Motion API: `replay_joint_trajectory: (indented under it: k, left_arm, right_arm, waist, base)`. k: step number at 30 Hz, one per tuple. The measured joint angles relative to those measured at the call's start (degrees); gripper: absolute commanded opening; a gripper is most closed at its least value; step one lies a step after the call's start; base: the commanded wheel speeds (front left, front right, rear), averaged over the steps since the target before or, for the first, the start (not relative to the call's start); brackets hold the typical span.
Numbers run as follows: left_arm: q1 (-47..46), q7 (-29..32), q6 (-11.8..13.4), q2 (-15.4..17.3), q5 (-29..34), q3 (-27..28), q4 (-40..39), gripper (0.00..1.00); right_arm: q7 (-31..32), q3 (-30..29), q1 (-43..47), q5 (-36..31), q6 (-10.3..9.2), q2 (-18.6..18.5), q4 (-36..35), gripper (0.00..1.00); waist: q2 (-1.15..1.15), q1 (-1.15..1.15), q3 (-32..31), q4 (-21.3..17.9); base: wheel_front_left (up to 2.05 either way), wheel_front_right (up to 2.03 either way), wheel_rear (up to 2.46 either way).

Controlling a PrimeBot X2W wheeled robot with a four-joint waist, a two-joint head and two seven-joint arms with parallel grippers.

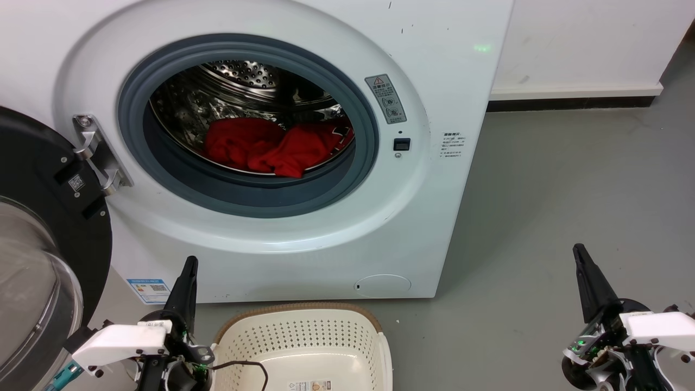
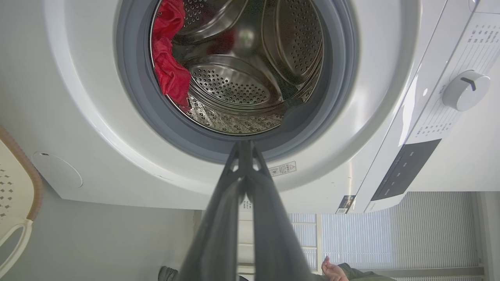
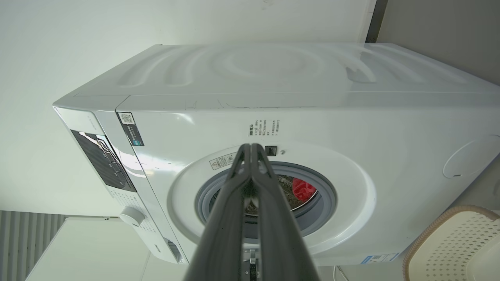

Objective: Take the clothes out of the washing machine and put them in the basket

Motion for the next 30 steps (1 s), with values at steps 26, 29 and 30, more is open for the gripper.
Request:
replay_joint_trajectory:
  k: [26,29,30]
  left_arm:
    - [0.00,0.00,0.00,0.00,-0.01,0.00,0.00,0.00]
    - [0.41,-0.10,0.07,-0.04,0.00,-0.13,0.79,1.00]
    - [0.93,-0.11,0.08,-0.10,0.00,-0.23,1.26,1.00]
  right_arm:
    - [0.00,0.00,-0.01,0.00,0.00,0.00,0.00,0.00]
    - [-0.01,0.04,0.42,-0.02,0.00,0.07,0.76,1.00]
    - [-0.01,0.07,0.82,-0.02,0.00,0.11,1.31,1.00]
  waist:
    - [0.00,0.00,0.00,0.00]
    - [0.00,0.00,0.00,0.00]
    - [0.00,0.00,0.00,0.00]
  base:
    - [0.00,0.00,0.00]
    - [0.00,0.00,0.00]
    - [0.00,0.00,0.00]
